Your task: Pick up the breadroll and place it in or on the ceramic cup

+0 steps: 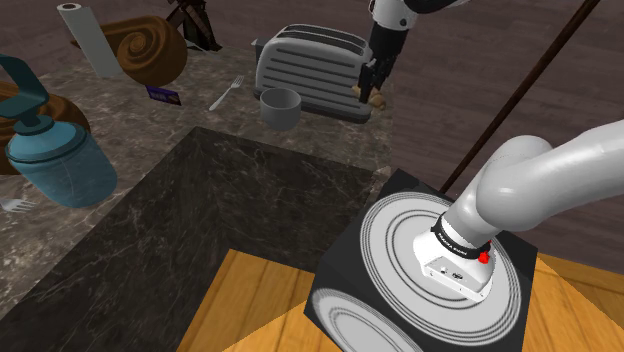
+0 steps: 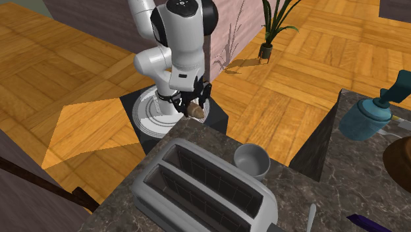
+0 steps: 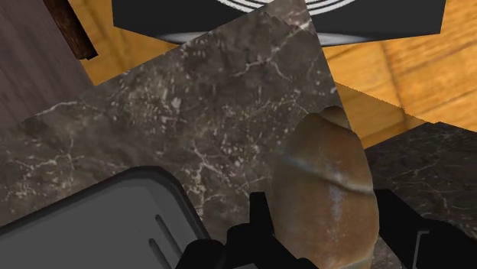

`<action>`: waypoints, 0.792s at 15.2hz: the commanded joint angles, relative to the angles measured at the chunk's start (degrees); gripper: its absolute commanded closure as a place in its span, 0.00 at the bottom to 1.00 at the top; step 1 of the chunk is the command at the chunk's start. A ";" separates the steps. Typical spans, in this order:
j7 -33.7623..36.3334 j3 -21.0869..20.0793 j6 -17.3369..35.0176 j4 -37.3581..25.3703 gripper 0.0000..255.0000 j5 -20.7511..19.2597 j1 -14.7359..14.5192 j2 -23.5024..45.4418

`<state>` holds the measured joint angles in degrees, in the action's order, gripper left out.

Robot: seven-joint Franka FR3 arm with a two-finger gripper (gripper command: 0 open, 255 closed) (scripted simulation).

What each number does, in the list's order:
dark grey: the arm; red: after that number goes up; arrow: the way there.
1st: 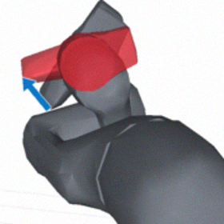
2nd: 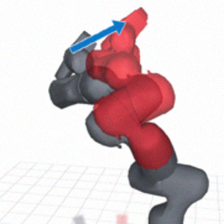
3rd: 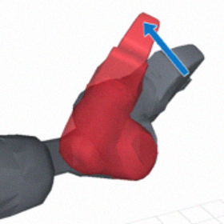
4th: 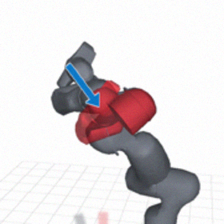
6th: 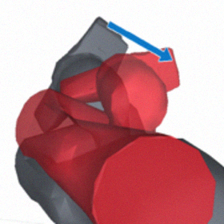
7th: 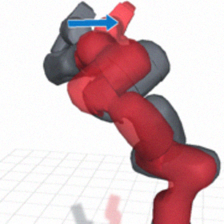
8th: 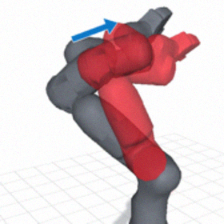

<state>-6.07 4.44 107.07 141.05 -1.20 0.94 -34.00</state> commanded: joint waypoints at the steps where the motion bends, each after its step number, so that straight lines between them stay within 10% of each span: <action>1: 0.53 -0.42 -0.01 -2.33 1.00 0.38 -0.39 2.33; 12: 4.82 -3.37 1.15 -25.68 1.00 2.46 -2.95 26.78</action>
<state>-1.57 1.25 107.79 117.15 1.17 -1.87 -9.40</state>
